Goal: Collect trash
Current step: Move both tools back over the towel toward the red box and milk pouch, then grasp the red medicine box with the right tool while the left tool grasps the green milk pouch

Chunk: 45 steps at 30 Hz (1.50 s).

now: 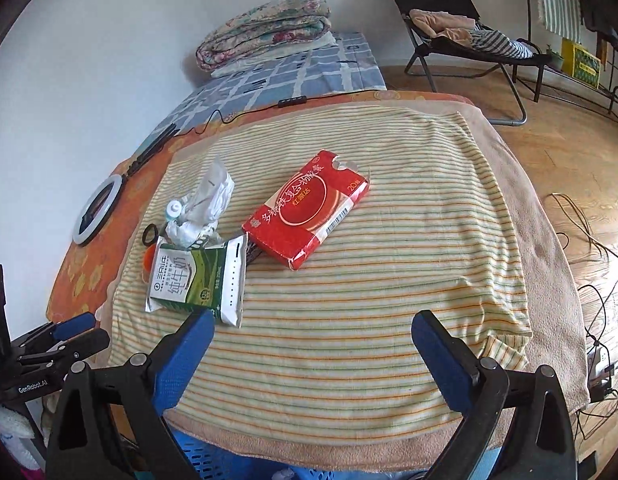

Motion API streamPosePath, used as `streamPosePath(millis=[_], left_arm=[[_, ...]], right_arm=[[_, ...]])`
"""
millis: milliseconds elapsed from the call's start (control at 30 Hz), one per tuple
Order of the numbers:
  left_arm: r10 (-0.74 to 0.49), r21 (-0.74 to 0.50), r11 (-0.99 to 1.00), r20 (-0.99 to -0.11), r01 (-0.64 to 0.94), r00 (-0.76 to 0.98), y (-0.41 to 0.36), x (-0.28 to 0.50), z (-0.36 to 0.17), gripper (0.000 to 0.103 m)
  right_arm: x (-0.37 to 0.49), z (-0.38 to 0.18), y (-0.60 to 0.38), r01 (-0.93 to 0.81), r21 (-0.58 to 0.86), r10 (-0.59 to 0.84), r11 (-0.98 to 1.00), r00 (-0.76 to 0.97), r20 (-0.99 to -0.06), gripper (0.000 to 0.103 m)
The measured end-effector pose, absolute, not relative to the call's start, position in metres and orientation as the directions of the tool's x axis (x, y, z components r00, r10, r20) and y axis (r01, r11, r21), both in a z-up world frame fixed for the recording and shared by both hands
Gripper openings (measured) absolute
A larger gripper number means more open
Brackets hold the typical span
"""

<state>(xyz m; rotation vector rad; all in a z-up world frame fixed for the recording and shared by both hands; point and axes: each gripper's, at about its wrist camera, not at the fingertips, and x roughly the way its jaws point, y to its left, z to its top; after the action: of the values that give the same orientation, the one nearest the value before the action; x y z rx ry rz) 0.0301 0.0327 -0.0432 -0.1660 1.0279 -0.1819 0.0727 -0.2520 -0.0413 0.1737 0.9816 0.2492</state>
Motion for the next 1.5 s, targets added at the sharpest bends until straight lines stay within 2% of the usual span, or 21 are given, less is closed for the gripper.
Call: streamPosePath(millis=[233, 733, 1000, 1333, 1500], left_arm=[[-0.276, -0.244, 0.961, -0.808, 0.13, 0.52, 0.025, 0.088, -0.04, 0.069], [-0.358, -0.326, 0.933, -0.826, 0.15, 0.435, 0.014, 0.173, -0.084, 0.069], [-0.373, -0.328, 0.928, -0.837, 0.179, 0.401, 0.014, 0.172, -0.092, 0.069], [-0.389, -0.304, 0.907, -0.869, 0.291, 0.306, -0.009, 0.139, -0.099, 0.069], [-0.33, -0.21, 0.906, -0.894, 0.367, 0.302, -0.031, 0.118, -0.1, 0.07]], right_arm=[[0.133, -0.053, -0.247, -0.039, 0.291, 0.267, 0.956, 0.531, -0.805, 0.1], [0.232, -0.11, -0.227, 0.154, 0.313, 0.218, 0.937, 0.442, -0.87, 0.1], [0.252, -0.124, -0.208, 0.122, 0.213, 0.146, 0.969, 0.413, -0.899, 0.1], [0.254, -0.122, -0.199, 0.098, 0.191, 0.135, 0.977, 0.408, -0.903, 0.102], [0.257, -0.131, -0.191, 0.07, 0.127, 0.092, 0.989, 0.374, -0.923, 0.103]])
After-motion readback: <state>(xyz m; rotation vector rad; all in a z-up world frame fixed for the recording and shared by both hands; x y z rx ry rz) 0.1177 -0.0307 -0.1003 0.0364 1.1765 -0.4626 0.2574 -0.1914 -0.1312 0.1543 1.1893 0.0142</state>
